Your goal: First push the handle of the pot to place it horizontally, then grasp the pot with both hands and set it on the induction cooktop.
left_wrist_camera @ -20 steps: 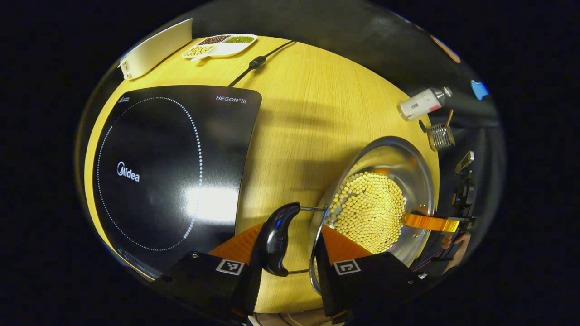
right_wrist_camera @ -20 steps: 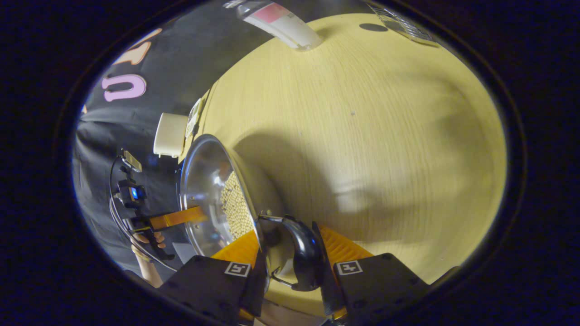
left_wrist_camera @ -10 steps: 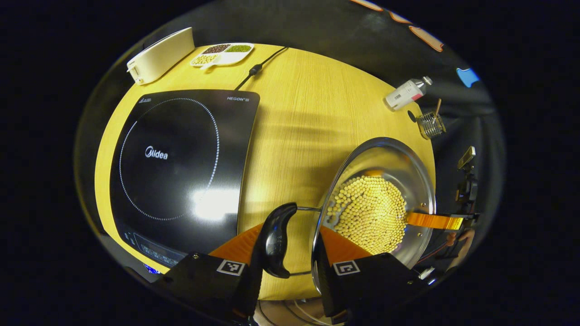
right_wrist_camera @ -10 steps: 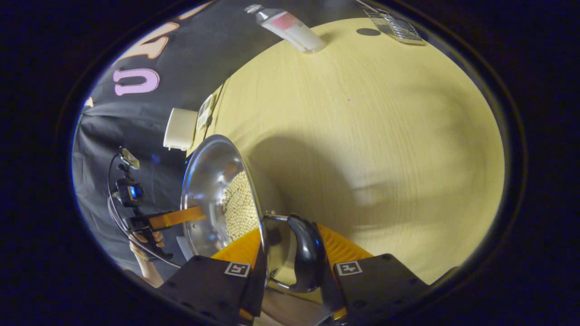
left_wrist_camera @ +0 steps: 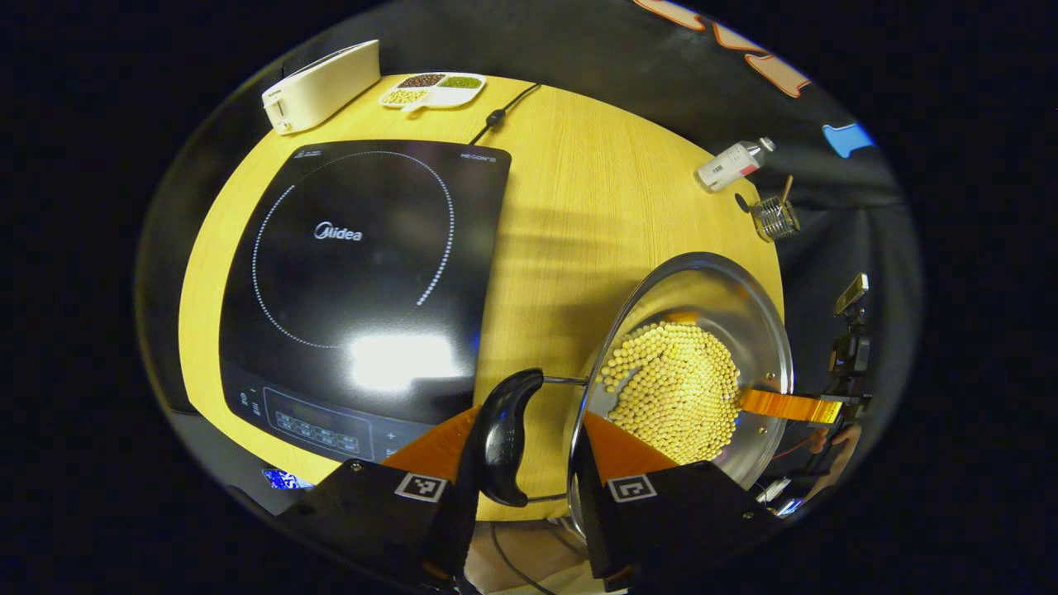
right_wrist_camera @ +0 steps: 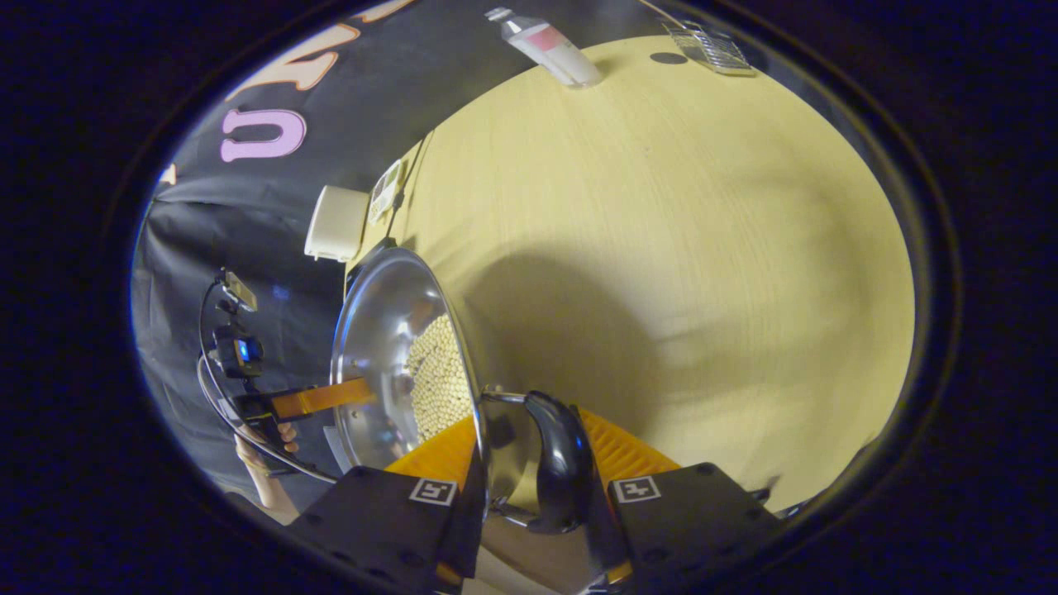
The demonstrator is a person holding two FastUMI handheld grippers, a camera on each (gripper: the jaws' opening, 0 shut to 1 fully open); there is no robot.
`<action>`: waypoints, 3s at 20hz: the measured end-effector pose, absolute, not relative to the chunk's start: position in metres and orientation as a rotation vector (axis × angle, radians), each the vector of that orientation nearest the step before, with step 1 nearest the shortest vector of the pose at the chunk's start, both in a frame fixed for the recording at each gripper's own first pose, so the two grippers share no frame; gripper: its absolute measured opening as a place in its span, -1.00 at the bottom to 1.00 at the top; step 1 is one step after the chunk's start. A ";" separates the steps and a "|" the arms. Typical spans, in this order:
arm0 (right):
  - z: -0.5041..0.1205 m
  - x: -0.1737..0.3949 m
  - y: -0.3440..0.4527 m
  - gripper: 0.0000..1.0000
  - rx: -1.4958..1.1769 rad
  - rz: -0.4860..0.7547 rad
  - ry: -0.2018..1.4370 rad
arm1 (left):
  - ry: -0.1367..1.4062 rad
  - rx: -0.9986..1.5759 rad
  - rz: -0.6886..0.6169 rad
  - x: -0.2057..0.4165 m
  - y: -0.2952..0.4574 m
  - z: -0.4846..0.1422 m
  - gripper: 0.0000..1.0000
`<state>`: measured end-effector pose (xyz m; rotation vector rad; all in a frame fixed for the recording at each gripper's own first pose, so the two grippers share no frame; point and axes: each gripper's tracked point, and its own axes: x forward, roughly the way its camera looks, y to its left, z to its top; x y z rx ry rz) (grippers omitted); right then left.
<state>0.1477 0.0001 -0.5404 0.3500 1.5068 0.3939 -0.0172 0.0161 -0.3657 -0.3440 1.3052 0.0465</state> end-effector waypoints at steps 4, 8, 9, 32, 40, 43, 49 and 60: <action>-0.541 0.148 -0.001 0.07 0.347 0.374 1.497 | 1.283 -0.326 0.023 -0.031 0.053 -0.351 0.13; -0.542 0.150 -0.002 -0.03 0.347 0.363 1.480 | 1.253 -0.320 0.014 -0.040 0.101 -0.338 0.12; -0.542 0.151 -0.002 -0.03 0.351 0.361 1.475 | 1.245 -0.314 0.013 -0.041 0.116 -0.335 0.12; -0.535 0.174 -0.011 0.08 0.242 0.345 1.401 | 1.036 -0.248 0.155 0.031 0.329 -0.350 0.11; -0.526 0.189 -0.028 0.07 0.288 0.356 1.381 | 0.992 -0.224 0.167 0.052 0.337 -0.357 0.17; -0.524 0.191 -0.030 0.08 0.324 0.382 1.369 | 0.977 -0.208 0.163 0.059 0.336 -0.360 0.21; -0.526 0.186 -0.035 -0.02 0.433 0.379 1.364 | 0.953 -0.210 0.155 0.063 0.336 -0.362 0.31; -0.528 0.183 -0.035 0.02 0.424 0.374 1.365 | 0.889 -0.331 0.214 0.060 0.333 -0.366 0.34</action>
